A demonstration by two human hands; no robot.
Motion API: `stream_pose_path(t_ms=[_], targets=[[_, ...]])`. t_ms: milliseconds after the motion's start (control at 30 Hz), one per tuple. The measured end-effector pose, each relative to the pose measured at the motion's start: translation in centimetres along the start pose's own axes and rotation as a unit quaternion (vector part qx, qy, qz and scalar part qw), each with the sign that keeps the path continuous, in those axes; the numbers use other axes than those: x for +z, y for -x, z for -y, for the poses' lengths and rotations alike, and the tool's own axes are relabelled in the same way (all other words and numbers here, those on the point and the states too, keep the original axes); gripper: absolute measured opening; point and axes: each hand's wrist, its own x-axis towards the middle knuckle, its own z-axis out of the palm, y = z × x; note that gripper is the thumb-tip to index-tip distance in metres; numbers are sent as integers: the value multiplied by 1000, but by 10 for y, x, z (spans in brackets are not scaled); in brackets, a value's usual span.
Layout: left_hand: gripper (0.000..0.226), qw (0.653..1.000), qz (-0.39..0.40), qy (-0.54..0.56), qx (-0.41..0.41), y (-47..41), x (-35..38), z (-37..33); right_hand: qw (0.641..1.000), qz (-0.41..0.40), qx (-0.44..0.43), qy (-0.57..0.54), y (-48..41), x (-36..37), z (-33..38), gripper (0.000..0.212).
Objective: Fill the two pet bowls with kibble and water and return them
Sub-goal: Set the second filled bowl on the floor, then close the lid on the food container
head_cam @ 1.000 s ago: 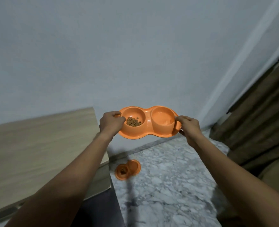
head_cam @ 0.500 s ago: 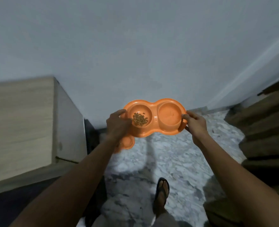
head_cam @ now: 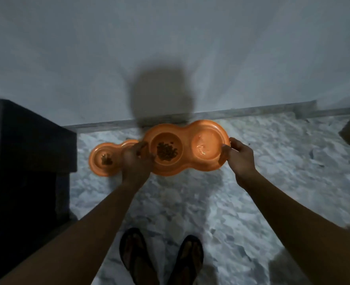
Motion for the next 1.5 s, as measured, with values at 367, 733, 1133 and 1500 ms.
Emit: stream_pose_path(t_ms=[367,733,1133,1500], targets=[[38,998,-1,-61,-20,-142,155,196,1000,-4,-3,21,-203,113,-186,13],[41,989,61,-132,1,-144,167,184,994,-21,-11,104,-201,118,-182,53],[49,987,63,-140,44,-15,-26,-50,976,63,-118,172,35,44,39,42],[62,924,-21,-279,261,183,-353,-287,933,116,-311,138,352,17,329,46]])
